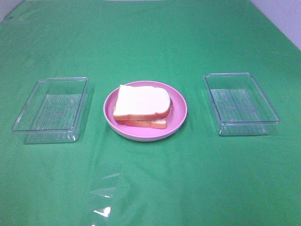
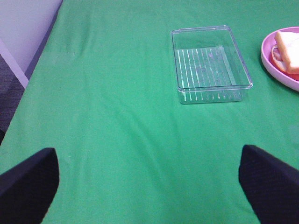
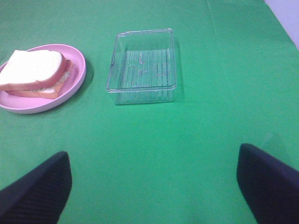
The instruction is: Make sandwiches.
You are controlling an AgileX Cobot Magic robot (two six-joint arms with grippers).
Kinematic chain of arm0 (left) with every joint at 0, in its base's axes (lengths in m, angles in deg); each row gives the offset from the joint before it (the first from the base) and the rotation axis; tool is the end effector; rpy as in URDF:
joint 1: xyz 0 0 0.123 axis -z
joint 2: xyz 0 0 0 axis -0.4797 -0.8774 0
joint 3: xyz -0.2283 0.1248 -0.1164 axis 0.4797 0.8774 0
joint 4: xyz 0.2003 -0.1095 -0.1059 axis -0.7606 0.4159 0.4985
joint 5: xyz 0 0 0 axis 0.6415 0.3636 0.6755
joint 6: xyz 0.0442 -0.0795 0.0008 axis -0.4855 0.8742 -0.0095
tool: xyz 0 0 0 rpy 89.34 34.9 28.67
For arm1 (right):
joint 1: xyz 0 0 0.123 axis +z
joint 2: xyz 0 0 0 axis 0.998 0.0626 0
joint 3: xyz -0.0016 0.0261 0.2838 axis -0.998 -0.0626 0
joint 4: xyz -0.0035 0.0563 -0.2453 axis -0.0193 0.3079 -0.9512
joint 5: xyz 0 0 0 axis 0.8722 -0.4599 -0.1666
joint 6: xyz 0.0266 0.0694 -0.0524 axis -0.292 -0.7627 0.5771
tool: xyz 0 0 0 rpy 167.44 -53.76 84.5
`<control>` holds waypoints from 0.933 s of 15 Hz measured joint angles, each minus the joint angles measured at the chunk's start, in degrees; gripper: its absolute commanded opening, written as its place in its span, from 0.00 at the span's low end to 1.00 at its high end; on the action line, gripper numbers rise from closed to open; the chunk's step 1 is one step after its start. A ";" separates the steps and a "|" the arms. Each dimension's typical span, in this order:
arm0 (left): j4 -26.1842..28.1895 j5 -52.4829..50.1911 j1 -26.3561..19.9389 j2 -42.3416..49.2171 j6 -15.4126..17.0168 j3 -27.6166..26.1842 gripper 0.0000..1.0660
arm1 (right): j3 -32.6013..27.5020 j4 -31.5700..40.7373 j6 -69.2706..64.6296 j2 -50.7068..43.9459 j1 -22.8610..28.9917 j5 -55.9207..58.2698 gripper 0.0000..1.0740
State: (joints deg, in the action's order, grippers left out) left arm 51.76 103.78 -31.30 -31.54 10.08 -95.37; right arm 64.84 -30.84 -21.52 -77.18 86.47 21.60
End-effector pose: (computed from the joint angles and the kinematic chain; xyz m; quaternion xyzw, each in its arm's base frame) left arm -0.0056 -0.0011 0.2773 -0.0006 0.8507 0.0187 0.5253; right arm -0.0058 0.0026 0.2785 0.0041 0.8501 0.0195 0.5263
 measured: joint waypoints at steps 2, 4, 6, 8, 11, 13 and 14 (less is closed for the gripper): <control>0.00 0.00 0.00 0.00 0.00 0.00 0.91 | 0.00 0.00 -0.06 0.00 0.00 0.00 0.85; 0.00 0.00 0.00 0.00 0.00 0.00 0.91 | 0.00 0.00 -0.06 0.00 0.00 0.06 0.85; 0.00 0.00 0.00 0.00 0.00 0.00 0.91 | 0.00 0.00 -0.06 0.00 0.00 0.06 0.85; 0.00 0.00 0.00 0.00 0.00 0.00 0.91 | 0.00 0.00 -0.06 0.00 0.00 0.06 0.85; 0.00 0.00 0.00 0.00 0.00 0.00 0.91 | 0.00 0.00 -0.06 0.00 0.00 0.06 0.85; 0.11 0.00 0.00 0.00 0.00 0.00 0.91 | 0.00 0.06 -0.06 0.00 0.00 0.06 0.85; 0.17 0.00 0.00 0.00 0.00 0.00 0.91 | 0.00 0.06 -0.06 0.00 0.00 0.06 0.85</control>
State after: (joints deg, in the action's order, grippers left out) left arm 51.93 103.78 -31.30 -31.54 10.08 -95.37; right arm 64.84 -30.79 -21.57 -77.18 86.47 21.65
